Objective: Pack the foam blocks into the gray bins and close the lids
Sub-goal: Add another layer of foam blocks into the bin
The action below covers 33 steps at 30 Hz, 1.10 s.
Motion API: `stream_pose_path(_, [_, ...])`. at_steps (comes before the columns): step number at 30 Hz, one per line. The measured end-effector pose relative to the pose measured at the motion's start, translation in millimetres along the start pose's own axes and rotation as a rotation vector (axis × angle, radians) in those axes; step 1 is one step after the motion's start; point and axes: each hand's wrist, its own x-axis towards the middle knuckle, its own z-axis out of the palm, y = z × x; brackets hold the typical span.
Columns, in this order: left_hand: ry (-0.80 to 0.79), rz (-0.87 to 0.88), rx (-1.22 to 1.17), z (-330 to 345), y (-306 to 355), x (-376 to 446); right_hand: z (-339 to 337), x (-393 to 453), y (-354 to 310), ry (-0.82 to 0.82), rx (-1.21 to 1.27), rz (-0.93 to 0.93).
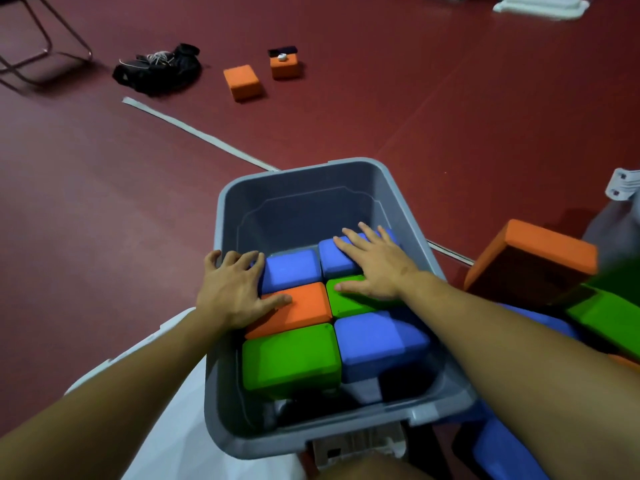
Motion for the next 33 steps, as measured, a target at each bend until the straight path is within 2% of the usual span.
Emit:
stream_pose_path(8, [-0.076,0.01,-0.005,-6.5,3.0,-1.6,3.9,-0.9,-4.3,-0.062,-0.096,0.053])
stream_pose_path(12, [-0.074,-0.006,-0.032,-7.0,3.7,-1.5,15.8,-9.9,-6.6,-0.04,-0.023,0.118])
stream_pose_path(18, [-0.106,0.005,-0.025,-10.5,4.2,0.0,12.2,-5.4,-3.6,-0.156,0.036,0.111])
stream_pose_path(33, [-0.137,-0.029,-0.041,-13.8,4.9,0.6,12.2,-7.9,-5.9,-0.052,0.19,0.168])
